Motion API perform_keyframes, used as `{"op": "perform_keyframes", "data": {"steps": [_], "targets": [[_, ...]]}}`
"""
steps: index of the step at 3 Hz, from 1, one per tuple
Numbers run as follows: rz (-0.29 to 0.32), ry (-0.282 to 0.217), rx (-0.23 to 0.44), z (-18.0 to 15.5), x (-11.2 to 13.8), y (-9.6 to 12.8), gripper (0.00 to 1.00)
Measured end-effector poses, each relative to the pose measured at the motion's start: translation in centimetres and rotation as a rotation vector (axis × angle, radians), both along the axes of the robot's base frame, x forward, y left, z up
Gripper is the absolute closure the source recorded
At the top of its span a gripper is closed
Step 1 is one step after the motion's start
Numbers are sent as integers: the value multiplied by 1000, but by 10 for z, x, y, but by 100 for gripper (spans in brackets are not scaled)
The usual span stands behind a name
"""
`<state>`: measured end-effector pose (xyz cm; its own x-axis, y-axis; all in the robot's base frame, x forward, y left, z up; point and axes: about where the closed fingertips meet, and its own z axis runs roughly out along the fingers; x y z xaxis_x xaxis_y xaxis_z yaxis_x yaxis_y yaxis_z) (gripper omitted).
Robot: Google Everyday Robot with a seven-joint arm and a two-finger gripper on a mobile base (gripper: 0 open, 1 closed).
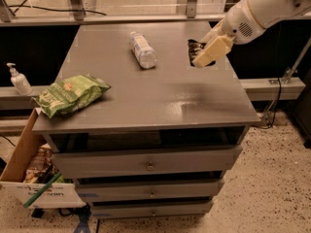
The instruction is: Pick rxbar chocolate
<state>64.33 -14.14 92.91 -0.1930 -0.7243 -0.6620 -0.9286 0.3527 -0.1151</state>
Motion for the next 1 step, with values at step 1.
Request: {"op": "perform_keyframes", "data": {"steps": [1], "targets": [[5,-1,3,1,1,3,100]]}}
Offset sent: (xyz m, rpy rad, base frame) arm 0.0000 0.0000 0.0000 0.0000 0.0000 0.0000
